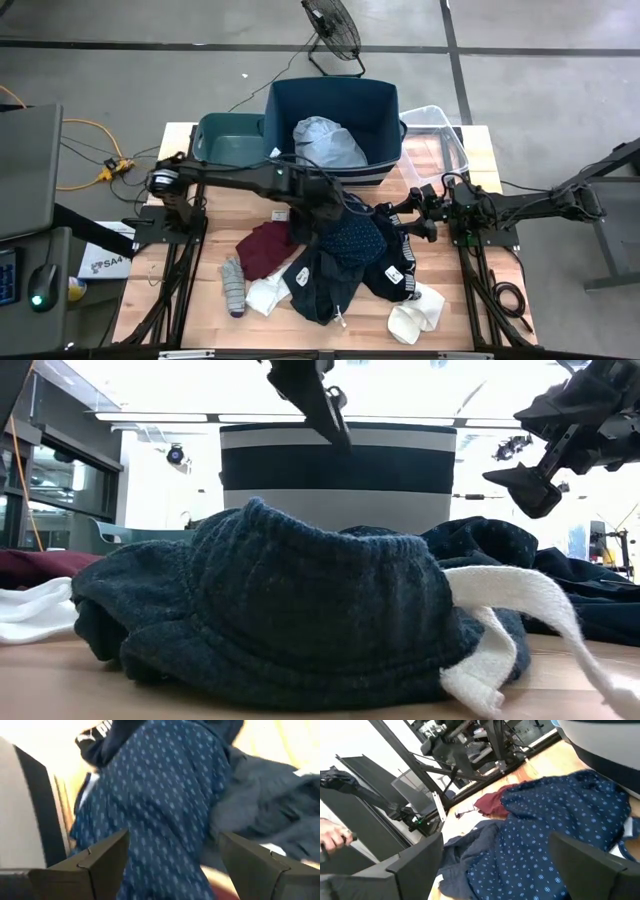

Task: Pick & Place Cloths
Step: Put the blue shirt into the blue bin

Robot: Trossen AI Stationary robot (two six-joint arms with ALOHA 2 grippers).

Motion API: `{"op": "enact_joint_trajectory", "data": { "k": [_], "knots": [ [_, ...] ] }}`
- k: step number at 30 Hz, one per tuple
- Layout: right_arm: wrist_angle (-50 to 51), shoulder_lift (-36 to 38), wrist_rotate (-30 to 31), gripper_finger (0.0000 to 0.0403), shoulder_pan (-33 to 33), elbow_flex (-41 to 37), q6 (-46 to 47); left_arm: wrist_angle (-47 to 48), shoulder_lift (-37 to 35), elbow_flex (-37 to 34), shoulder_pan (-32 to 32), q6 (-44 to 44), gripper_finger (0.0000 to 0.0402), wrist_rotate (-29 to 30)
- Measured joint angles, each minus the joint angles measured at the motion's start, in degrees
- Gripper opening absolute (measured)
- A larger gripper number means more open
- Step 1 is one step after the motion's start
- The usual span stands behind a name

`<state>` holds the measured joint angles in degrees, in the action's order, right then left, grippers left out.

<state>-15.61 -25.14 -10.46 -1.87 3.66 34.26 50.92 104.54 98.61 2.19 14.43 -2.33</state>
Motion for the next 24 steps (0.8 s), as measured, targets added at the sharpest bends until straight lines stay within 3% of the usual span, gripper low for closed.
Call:
{"op": "enact_joint_trajectory", "data": {
  "k": [10,18,24],
  "knots": [
    [0.22,-1.0,0.0,0.0353,-0.02,0.0,0.0,-0.99,6.67,-0.13,0.07,-2.74,0.0306,1.11],
    [0.88,-1.05,-0.01,0.0353,0.0,0.0,-0.02,-2.92,9.23,0.02,0.09,-17.48,0.0381,3.74],
    [1.32,-1.05,0.0,0.0353,-0.02,0.0,0.01,-2.08,10.76,-0.09,0.07,-25.25,0.0397,6.06]
  ]
}}
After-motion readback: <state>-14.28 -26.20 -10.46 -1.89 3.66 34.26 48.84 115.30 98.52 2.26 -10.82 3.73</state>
